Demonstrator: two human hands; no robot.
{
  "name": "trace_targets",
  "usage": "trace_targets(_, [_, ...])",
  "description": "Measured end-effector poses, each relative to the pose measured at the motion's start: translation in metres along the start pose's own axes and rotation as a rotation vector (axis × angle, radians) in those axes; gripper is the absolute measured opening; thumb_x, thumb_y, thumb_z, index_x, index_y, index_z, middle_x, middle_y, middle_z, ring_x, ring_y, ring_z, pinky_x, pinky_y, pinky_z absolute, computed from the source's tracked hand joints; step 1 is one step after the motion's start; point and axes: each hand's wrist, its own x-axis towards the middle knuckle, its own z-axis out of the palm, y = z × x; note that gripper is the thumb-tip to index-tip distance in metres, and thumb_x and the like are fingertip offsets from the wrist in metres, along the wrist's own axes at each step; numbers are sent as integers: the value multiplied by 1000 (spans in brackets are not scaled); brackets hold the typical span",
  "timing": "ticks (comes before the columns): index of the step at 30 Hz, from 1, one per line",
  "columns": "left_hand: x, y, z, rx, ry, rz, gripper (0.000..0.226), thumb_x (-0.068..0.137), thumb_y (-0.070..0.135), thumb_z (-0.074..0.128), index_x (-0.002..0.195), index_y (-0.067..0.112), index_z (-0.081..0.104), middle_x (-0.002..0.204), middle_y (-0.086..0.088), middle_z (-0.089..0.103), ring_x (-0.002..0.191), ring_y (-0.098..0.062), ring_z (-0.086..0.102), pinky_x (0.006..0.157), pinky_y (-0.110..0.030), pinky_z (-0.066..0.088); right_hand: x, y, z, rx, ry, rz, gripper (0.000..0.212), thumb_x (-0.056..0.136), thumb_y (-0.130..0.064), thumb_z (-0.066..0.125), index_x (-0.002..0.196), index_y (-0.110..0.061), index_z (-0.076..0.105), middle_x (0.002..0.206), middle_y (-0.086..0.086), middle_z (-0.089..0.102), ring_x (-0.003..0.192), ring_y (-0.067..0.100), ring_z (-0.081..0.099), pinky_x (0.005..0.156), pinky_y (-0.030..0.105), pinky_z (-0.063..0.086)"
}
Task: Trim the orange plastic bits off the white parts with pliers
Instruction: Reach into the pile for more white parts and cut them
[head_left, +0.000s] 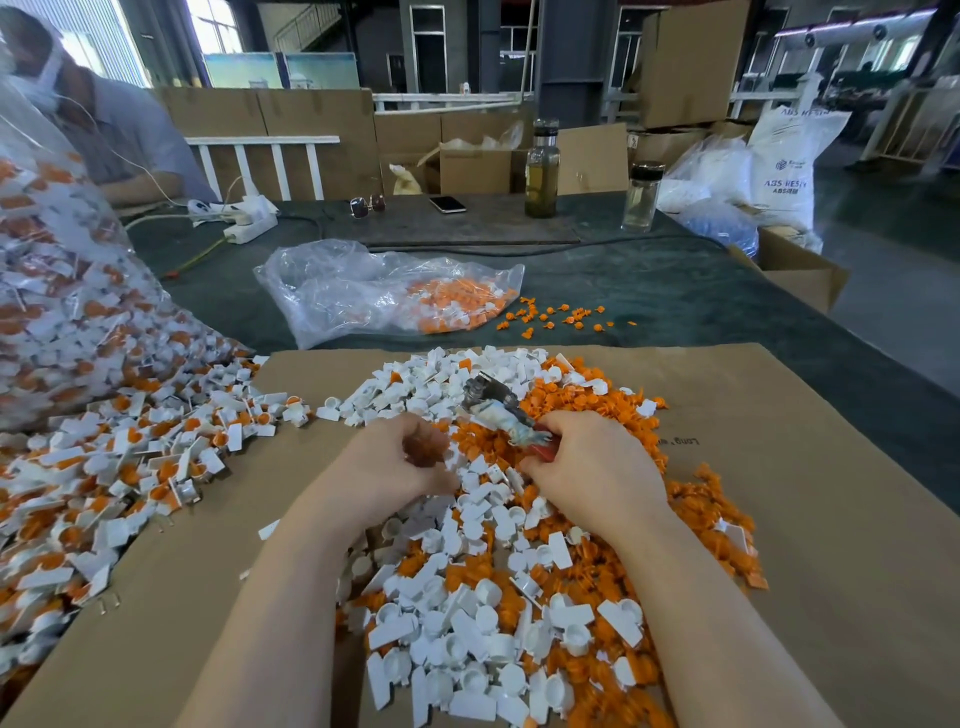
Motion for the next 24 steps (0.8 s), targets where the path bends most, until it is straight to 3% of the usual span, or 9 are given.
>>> trace_targets(3, [-1,4,4,107,-25,81,34,83,16,77,108,37,65,107,6,58,83,-8,60,58,-14,44,-1,-1,1,-6,5,-20,18,87,-45,61,102,-37,64,83,-15,61,71,6,56,52,25,50])
trace_targets(6, [-2,7,6,122,8,133,31,83,14,77,91,42,66,98,9,60,82,-7,60,61,-13,44,-1,-2,2,-11,17,-36,19,86,-42,62,105,-37,64,86,-15,62,72,6,56,50,24,48])
trace_targets(9, [-2,8,8,117,35,128,24,83,17,79,87,38,68,90,11,63,80,-7,60,65,-16,46,0,-3,2,-11,31,-33,18,87,-43,61,103,-37,63,84,-16,61,71,5,55,49,23,46])
trace_targets(13, [1,6,7,62,84,90,14,82,18,80,85,29,72,81,10,68,66,-4,60,55,-14,44,0,-1,1,17,39,-30,14,87,-39,62,101,-35,61,85,-14,60,70,5,54,47,22,39])
trace_targets(18, [1,7,8,-45,139,19,14,82,15,79,79,27,73,69,17,72,61,-4,66,56,-19,52,1,-2,-2,191,85,-11,3,88,-31,59,91,-32,57,78,-14,59,67,7,56,54,29,50])
trace_targets(20, [1,7,9,-62,147,29,15,86,13,75,85,28,71,71,14,73,62,-6,67,55,-23,55,1,-2,-2,275,109,3,10,90,-31,58,98,-28,61,82,-13,61,69,7,57,56,28,50])
trace_targets(22, [1,8,11,-83,159,54,18,90,15,69,93,33,70,79,5,74,61,-17,67,52,-26,54,1,-2,-2,380,118,21,22,91,-30,59,111,-24,64,85,-13,62,69,7,57,55,24,44])
trace_targets(24, [1,8,11,-114,161,84,25,94,17,65,97,41,69,80,2,71,52,-11,58,43,-19,46,2,-3,-3,477,114,41,28,91,-29,60,117,-21,64,87,-13,62,68,6,55,58,23,42])
